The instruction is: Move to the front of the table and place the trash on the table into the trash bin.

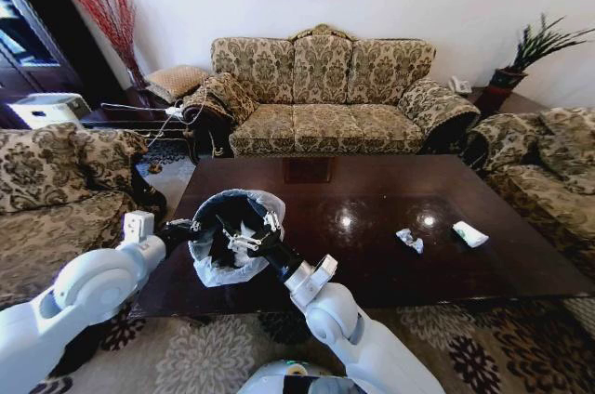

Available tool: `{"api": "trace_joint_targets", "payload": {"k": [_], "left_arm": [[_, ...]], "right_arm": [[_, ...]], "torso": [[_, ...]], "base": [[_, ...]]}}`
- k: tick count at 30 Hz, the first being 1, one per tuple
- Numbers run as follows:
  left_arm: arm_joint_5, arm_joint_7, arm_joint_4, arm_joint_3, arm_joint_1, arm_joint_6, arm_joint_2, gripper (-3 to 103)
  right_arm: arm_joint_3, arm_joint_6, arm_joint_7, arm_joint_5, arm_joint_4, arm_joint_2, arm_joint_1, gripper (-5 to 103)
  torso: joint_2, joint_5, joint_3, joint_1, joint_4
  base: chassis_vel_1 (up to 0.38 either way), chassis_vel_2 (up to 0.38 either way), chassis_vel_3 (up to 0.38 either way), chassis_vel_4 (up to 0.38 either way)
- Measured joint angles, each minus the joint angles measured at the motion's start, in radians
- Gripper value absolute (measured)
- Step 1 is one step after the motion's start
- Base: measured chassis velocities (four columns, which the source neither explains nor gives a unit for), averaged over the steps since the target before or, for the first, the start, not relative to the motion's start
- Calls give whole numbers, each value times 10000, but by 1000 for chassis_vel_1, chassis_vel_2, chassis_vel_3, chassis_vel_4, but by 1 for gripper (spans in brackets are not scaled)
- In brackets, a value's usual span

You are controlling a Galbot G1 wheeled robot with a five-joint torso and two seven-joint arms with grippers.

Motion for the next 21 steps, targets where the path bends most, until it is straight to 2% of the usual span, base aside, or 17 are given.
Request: {"api": "trace_joint_targets", "payload": {"k": [1,2,3,5,6,7,8,9,10,11,12,14,18,21], "left_arm": [[0,1,5,1,0,-3,-11,0],[11,2,43,3,8,-28,-54,0],[11,2,43,3,8,-28,-54,0],[87,-4,93,2,39,-90,-161,0],[99,-4,97,-2,47,-97,-190,0],[99,-4,97,-2,47,-97,-190,0],[109,-2,106,-11,52,-113,-248,0],[111,-1,114,-12,48,-123,-267,0],[132,1,158,7,3,-163,-355,0],[132,1,158,7,3,-163,-355,0],[154,6,190,58,-42,-198,-464,0],[231,47,213,135,-49,-227,-747,0],[334,76,200,130,68,-228,-934,0],[352,88,194,93,83,-232,-968,0]], "right_arm": [[71,-22,241,-151,39,33,-39,99],[435,-240,1032,-734,189,125,-226,100],[435,-240,1032,-734,189,125,-226,100],[1360,-765,2435,-1342,445,119,-751,100],[1756,-812,2884,-1304,471,25,-958,100],[1756,-812,2884,-1304,471,25,-958,100],[2520,-842,3259,-1042,438,-174,-1329,100],[2799,-841,3313,-939,394,-245,-1459,100],[3763,-620,3481,-455,54,-501,-1938,100],[3763,-620,3481,-455,54,-501,-1938,100],[4208,-460,3588,-88,-145,-605,-2182,100],[5131,-626,3681,1167,-420,-775,-2713,100],[5815,-662,3729,1909,-784,-718,-2934,100],[6347,-585,3672,2016,-1350,-543,-2843,100]], "torso": [[0,0,0,0,0],[0,1,0,0,0],[0,1,0,0,0],[0,1,0,0,1],[0,3,0,0,1],[0,3,0,0,1],[0,1,-1,0,2],[0,1,0,0,1],[0,3,0,0,-2],[0,3,0,0,-2],[0,9,0,0,-4],[0,1,0,1,-5],[0,1,0,-1,1],[0,0,0,-1,0]], "base": [[0,0,0,0],[0,0,0,0],[0,0,0,0],[0,0,0,0],[0,0,0,0],[0,0,0,0],[0,0,0,0],[0,0,0,0],[0,0,0,0],[0,0,0,0],[0,0,0,0],[0,0,0,0],[0,0,0,0],[0,0,0,0]]}}
